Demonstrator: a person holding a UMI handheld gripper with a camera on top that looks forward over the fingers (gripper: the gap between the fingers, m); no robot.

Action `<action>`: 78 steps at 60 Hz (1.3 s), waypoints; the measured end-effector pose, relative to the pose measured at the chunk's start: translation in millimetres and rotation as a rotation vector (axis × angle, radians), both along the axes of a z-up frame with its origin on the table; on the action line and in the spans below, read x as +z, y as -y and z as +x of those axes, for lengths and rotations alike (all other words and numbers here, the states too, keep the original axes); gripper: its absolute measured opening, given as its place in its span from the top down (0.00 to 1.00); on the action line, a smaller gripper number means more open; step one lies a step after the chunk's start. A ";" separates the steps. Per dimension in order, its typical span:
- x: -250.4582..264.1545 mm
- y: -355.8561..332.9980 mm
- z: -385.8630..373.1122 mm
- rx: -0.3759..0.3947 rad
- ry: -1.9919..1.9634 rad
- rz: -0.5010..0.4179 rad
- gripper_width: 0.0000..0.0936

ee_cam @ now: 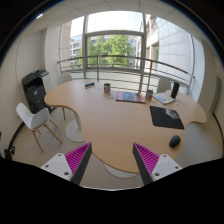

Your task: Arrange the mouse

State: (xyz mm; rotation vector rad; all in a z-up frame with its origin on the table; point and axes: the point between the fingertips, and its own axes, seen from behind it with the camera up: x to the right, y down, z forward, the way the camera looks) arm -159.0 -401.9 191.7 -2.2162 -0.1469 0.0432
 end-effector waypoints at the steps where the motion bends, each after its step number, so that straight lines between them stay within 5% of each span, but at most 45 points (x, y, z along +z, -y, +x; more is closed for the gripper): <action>1: -1.9 1.6 1.6 -0.008 -0.001 -0.008 0.10; 17: -85.8 13.9 110.0 -0.159 -0.026 -0.126 0.10; 27: -136.2 -18.7 222.8 -0.261 -0.022 -0.114 0.10; 41: -189.2 -99.2 335.1 -0.289 0.007 -0.068 0.10; 60: -203.0 -185.7 363.5 -0.292 -0.085 -0.064 0.11; 64: -204.8 -199.4 361.4 -0.274 -0.058 -0.064 0.18; 70: -206.1 -212.4 358.6 -0.249 0.008 -0.054 0.43; 78: -206.2 -216.3 358.2 -0.233 0.037 -0.068 0.51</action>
